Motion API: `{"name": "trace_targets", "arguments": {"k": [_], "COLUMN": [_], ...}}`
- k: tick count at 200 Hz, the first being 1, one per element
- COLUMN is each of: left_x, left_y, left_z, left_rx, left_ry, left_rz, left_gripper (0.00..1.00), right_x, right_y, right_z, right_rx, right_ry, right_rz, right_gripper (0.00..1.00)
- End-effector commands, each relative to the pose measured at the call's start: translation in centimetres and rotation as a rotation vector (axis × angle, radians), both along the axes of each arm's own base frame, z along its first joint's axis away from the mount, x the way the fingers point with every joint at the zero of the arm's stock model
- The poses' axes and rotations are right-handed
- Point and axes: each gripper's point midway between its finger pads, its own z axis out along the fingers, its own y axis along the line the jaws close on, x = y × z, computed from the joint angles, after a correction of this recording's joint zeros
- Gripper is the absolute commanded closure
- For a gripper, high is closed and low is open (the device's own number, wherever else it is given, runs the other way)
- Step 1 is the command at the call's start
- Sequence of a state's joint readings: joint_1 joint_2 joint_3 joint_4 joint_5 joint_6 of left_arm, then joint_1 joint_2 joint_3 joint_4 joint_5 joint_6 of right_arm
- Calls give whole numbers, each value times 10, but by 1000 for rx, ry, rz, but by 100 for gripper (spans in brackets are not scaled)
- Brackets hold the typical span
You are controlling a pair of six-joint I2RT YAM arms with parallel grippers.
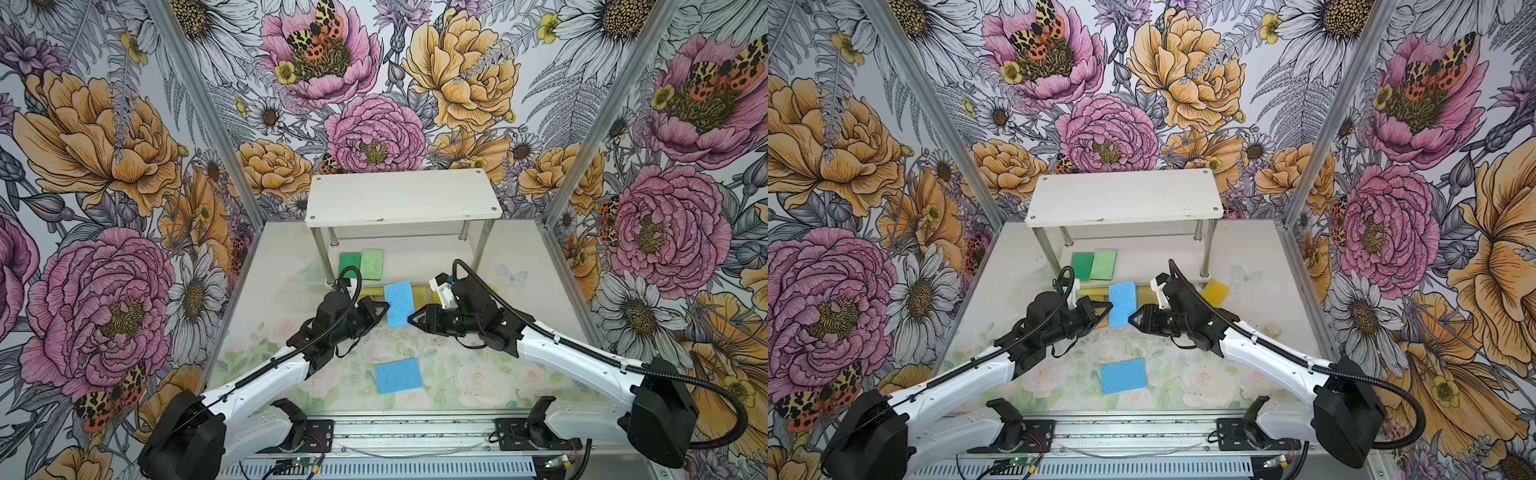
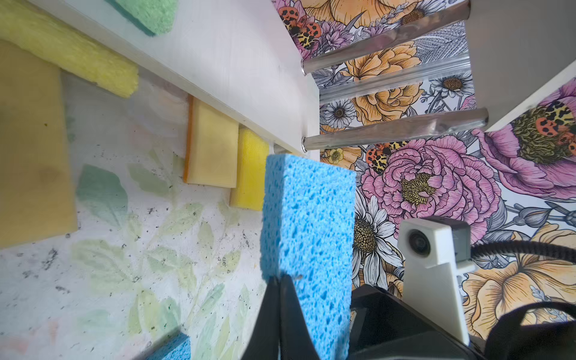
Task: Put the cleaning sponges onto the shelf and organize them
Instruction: 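Carry the blue sponge onto the lower shelf tier while the left arm withdraws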
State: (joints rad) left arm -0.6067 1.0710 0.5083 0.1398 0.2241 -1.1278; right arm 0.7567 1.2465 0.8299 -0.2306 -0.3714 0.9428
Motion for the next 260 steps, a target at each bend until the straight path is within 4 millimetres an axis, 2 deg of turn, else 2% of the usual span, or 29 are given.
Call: {"name": "trace_targets", "arguments": {"k": [1,57,93,120,132,154,166,175,188,214,238,260], "left_x": [1,0,0,0,0,-3,-6,-10,-17,-28,-38,-44], "left_y": [0,-3,-6,-6,-5,3,16,28,49,84,101,107], "left_z": [12,13,12,13,13,15,17,18,20,24,18,13], "left_rx": [-22,-24,-21,-21,-17,18,64,103,142,136,85,60], "left_ry": [-34,-33,-29,-29,-30,-28,-35,-40,-42,-41,-19,-7], "left_rz": [12,1,-5,-6,-7,-12,-1,18,53,122,155,164], "left_gripper": [100,100,100,99,91,49,34,27,22,19,17,17], "right_x": [9,9,8,8,9,15,23,33,48,83,115,139], "right_y": [9,11,11,11,10,5,2,1,3,10,10,8], "right_z": [20,23,24,23,21,17,13,13,15,16,8,-4], "right_rx": [44,56,61,58,54,45,45,56,103,146,132,139], "right_ry": [-58,-72,-76,-76,-75,-90,-99,-110,-115,-150,-160,-159], "right_rz": [-8,-6,-4,-7,-13,-44,-69,-93,-121,-158,-196,-233], "right_gripper": [60,72,89,94,95,97,97,97,97,97,97,97]}}
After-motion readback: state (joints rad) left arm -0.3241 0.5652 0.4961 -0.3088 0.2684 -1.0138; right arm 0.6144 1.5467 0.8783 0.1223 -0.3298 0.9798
